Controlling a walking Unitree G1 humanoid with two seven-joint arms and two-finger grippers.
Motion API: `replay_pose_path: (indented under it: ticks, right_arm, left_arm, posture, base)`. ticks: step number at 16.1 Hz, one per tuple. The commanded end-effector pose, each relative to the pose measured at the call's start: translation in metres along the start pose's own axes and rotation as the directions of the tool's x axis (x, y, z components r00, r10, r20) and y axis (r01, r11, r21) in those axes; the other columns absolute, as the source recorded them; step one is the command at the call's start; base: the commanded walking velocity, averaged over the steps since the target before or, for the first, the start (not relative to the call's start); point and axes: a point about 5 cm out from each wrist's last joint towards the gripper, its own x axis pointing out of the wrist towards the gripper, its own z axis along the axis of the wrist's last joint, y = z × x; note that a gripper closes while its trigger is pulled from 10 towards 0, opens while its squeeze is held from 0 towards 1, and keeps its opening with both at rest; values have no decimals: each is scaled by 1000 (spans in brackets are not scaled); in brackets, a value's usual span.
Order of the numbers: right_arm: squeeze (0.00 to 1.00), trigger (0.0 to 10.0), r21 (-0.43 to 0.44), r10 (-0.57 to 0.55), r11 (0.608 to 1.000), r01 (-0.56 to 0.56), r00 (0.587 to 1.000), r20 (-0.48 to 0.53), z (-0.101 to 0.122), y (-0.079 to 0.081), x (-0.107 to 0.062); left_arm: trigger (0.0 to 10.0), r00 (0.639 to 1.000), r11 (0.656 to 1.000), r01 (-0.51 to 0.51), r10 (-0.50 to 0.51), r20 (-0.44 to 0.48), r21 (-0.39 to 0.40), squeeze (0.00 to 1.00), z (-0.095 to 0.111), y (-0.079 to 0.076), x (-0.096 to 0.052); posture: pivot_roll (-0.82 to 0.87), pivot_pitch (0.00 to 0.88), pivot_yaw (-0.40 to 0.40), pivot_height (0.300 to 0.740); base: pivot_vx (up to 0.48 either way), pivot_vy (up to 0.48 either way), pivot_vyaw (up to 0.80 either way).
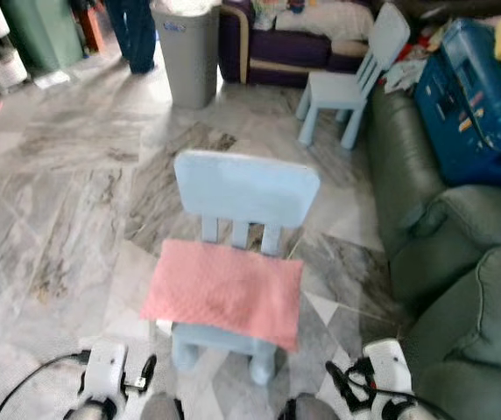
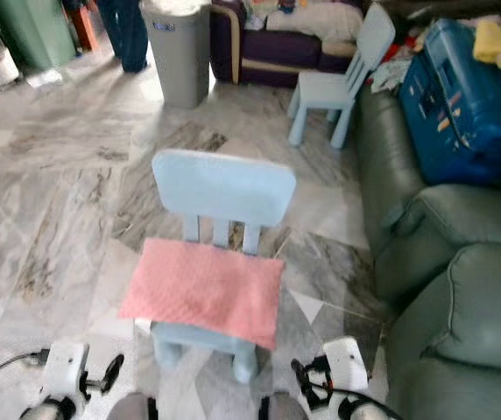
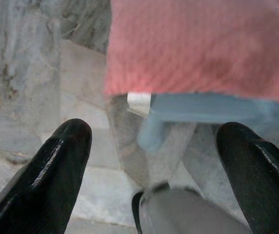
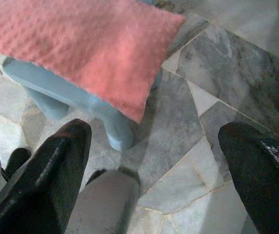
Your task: Move the pillow to the sofa
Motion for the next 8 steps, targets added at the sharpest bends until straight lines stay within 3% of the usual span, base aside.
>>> replay_pose_path:
  ticks: [1, 5, 8]
  right_arm:
    - [0, 10000, 8, -11, 1000, 12, 1000, -23, -6, -1, -1]
    - [0, 10000, 3, -24, 1000, 24, 1000, -17, -2, -6, 5]
    - [0, 10000, -6, -61, 998, 61, 998, 1, 7, -19, 11]
  left_arm:
    - [10000, 999, 1000, 0, 0, -33, 2, 0, -7, 2, -4]
    - [10000, 998, 999, -38, 40, -54, 36, 0, -10, 10, -7]
    - [10000, 994, 994, -81, 86, -73, 71, 0, -13, 17, -8]
  posture:
    - [6, 148, -21, 614]
    - [15, 155, -20, 581]
    - [18, 158, -18, 548]
  base:
    - [0, 0, 0]
    - [0, 0, 0]
    - [0, 0, 0]
